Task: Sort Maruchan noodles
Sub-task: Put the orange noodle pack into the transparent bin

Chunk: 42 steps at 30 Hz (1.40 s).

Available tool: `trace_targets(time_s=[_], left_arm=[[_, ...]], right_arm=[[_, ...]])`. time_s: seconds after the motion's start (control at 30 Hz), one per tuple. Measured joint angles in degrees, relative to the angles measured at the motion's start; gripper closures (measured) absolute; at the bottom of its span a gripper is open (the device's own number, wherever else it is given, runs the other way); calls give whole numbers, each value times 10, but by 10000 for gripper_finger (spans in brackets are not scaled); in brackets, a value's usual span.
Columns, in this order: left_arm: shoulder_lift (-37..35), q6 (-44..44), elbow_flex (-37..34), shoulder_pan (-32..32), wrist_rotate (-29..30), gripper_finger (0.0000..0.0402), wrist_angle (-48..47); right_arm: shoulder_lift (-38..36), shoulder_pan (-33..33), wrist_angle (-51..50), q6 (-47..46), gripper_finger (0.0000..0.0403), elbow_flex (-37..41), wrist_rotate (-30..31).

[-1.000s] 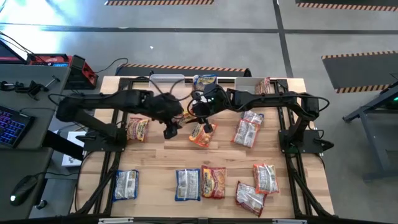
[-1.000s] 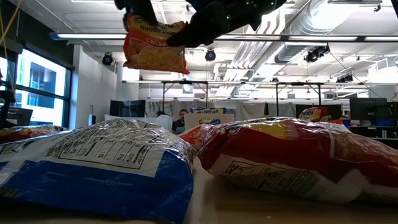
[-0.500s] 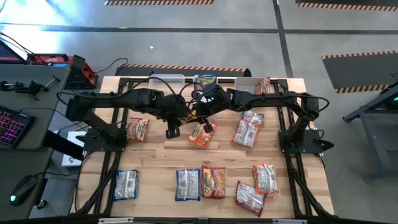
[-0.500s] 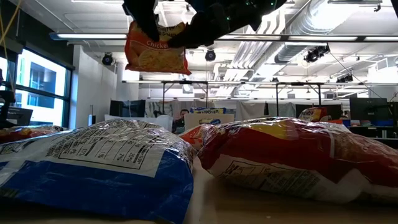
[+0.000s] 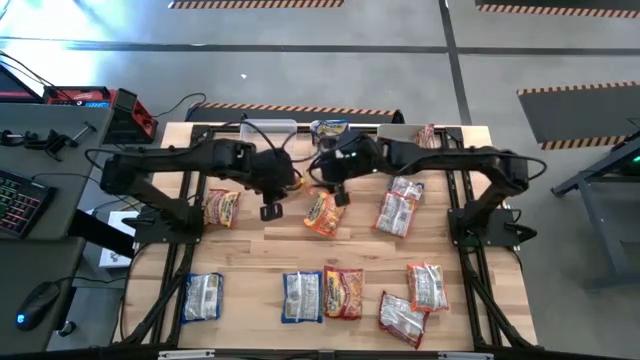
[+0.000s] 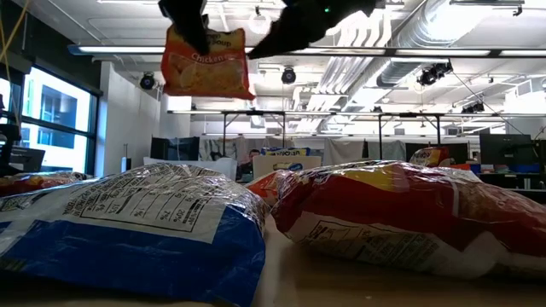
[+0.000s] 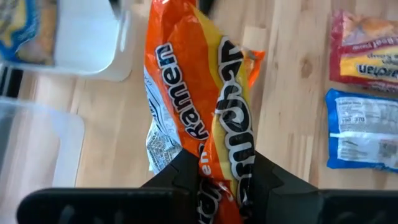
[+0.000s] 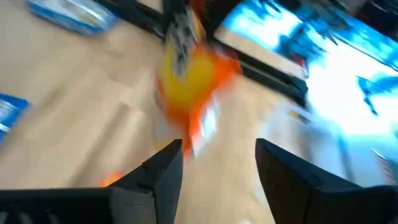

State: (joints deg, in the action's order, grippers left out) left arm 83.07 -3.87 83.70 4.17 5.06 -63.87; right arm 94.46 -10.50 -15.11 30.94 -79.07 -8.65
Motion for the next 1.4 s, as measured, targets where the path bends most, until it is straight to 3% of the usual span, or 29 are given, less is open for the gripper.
trace_targets(time_s=[0.17,0.33,0.47,0.6,0.73,0.9,1.4], left_arm=[[-43,-52,-33,51,36,344,2],[-73,-121,-86,145,59,344,0],[-74,-115,-123,242,60,344,9],[-58,-92,-137,331,42,345,71],[-35,-75,-136,392,29,345,151],[7,-74,-136,436,24,345,166],[111,-95,-137,465,61,344,186]], right_arm=[[-59,-8,-83,-12,246,5,98],[-122,-46,-51,-48,330,100,54],[-166,-70,101,-97,394,226,26],[-190,-75,248,-160,378,322,25],[-205,-72,323,-185,382,378,26],[-220,-71,326,-177,400,396,40],[-222,-71,308,-169,402,396,43]])
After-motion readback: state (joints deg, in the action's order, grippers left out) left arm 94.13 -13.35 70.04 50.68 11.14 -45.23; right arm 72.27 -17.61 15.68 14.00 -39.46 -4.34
